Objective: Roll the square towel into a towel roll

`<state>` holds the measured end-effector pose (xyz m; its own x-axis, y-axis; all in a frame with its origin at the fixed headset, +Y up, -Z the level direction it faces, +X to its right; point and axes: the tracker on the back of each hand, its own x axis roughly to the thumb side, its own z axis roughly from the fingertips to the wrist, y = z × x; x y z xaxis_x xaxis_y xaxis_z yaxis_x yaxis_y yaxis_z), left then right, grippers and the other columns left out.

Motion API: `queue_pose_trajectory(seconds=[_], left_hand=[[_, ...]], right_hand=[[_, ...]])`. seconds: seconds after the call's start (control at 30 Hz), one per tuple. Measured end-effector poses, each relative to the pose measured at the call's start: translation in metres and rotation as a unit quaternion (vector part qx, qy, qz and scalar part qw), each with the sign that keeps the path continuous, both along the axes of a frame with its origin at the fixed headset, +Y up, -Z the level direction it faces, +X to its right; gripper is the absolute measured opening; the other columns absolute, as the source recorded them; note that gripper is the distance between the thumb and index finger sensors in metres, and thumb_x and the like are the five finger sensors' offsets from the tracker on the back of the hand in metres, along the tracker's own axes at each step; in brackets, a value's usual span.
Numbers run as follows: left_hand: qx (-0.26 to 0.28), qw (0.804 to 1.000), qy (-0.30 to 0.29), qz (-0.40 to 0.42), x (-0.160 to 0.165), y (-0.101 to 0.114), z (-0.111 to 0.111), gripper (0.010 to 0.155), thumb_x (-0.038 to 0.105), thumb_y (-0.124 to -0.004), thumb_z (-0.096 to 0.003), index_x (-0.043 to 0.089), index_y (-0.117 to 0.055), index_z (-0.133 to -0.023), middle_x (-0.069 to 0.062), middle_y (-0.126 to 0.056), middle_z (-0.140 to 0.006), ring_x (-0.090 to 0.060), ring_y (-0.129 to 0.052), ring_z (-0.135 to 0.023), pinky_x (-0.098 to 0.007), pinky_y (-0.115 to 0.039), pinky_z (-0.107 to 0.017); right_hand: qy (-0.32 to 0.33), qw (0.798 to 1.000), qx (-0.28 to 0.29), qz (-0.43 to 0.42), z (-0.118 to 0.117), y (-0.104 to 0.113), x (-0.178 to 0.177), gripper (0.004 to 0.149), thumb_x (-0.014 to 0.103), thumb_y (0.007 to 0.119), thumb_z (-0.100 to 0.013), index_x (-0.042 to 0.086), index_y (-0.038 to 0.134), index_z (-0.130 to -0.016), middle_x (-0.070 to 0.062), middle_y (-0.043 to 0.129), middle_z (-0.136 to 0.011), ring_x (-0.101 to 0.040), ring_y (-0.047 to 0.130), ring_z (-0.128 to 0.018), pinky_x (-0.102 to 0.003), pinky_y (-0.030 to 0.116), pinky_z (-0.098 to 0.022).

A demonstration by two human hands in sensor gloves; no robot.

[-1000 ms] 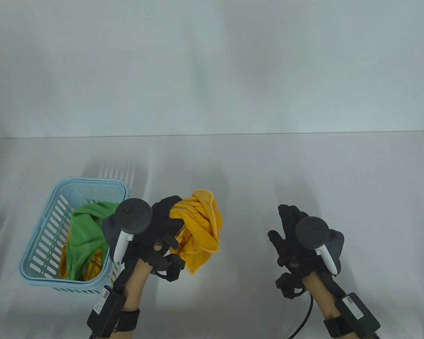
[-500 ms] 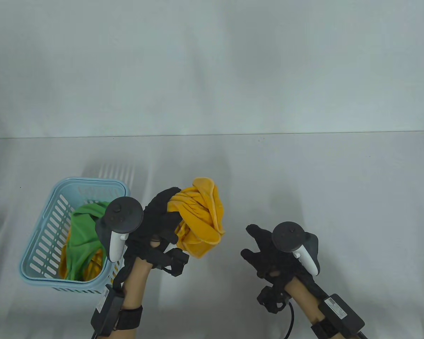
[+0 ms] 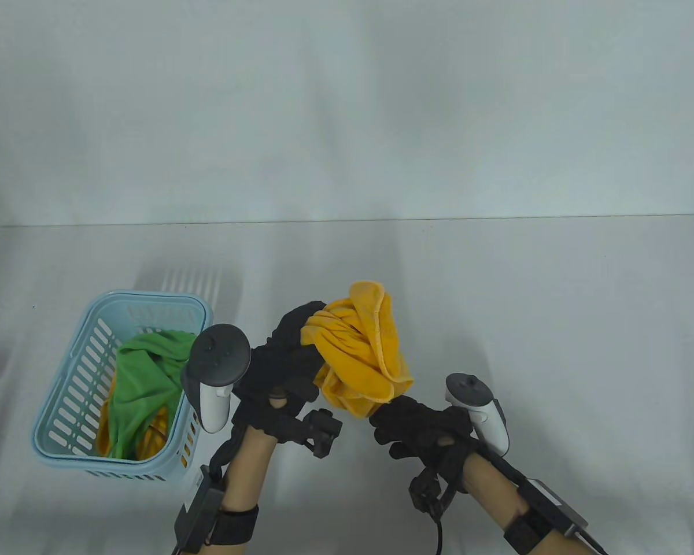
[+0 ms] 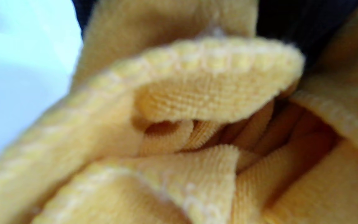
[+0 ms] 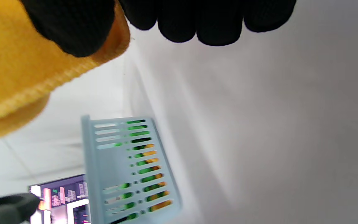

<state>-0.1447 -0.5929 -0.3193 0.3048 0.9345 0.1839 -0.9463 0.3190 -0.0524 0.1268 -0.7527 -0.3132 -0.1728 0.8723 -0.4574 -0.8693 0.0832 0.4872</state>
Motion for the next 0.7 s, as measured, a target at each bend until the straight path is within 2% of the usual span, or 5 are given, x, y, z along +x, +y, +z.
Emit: queue_pose_trajectory(seconds=[0.2, 0.37, 0.53, 0.7], left_hand=[[0.0, 1.0, -0.008, -0.001, 0.002, 0.0, 0.0, 0.06, 0.046, -0.082, -0.0394, 0.027, -0.07, -0.094, 0.001, -0.084, -0.082, -0.007, -0.102, -0.048, -0.039, -0.086, -0.054], [-0.008, 1.0, 0.007, -0.009, -0.009, -0.008, -0.004, 0.06, 0.046, -0.082, -0.0394, 0.028, -0.069, -0.095, 0.001, -0.084, -0.083, -0.008, -0.101, -0.049, -0.039, -0.085, -0.055], [-0.025, 0.999, 0.011, -0.027, -0.021, -0.019, -0.008, 0.06, 0.046, -0.083, -0.0392, 0.028, -0.069, -0.095, 0.001, -0.084, -0.083, -0.009, -0.101, -0.049, -0.04, -0.085, -0.055], [-0.022, 0.996, 0.04, -0.081, -0.033, -0.025, -0.012, 0.06, 0.045, -0.083, -0.0387, 0.028, -0.07, -0.095, 0.001, -0.084, -0.084, -0.009, -0.102, -0.049, -0.04, -0.085, -0.054]], right_hand=[[-0.052, 0.997, -0.028, -0.056, 0.0, -0.003, 0.005, 0.043, 0.044, 0.081, -0.036, 0.036, 0.07, -0.076, 0.007, 0.076, -0.087, -0.026, 0.081, -0.082, -0.049, 0.069, -0.061], [-0.088, 0.995, -0.012, -0.055, -0.001, 0.002, 0.014, 0.042, 0.042, 0.082, -0.036, 0.037, 0.069, -0.075, 0.006, 0.078, -0.085, -0.025, 0.084, -0.079, -0.049, 0.071, -0.059], [-0.147, 0.987, 0.009, -0.062, -0.005, 0.01, 0.028, 0.044, 0.032, 0.085, -0.035, 0.037, 0.066, -0.074, 0.006, 0.084, -0.069, -0.022, 0.09, -0.067, -0.05, 0.073, -0.056], [-0.142, 0.987, 0.051, -0.058, -0.01, 0.02, 0.041, 0.042, 0.033, 0.084, -0.036, 0.037, 0.07, -0.076, 0.004, 0.084, -0.068, -0.022, 0.088, -0.065, -0.05, 0.071, -0.058]])
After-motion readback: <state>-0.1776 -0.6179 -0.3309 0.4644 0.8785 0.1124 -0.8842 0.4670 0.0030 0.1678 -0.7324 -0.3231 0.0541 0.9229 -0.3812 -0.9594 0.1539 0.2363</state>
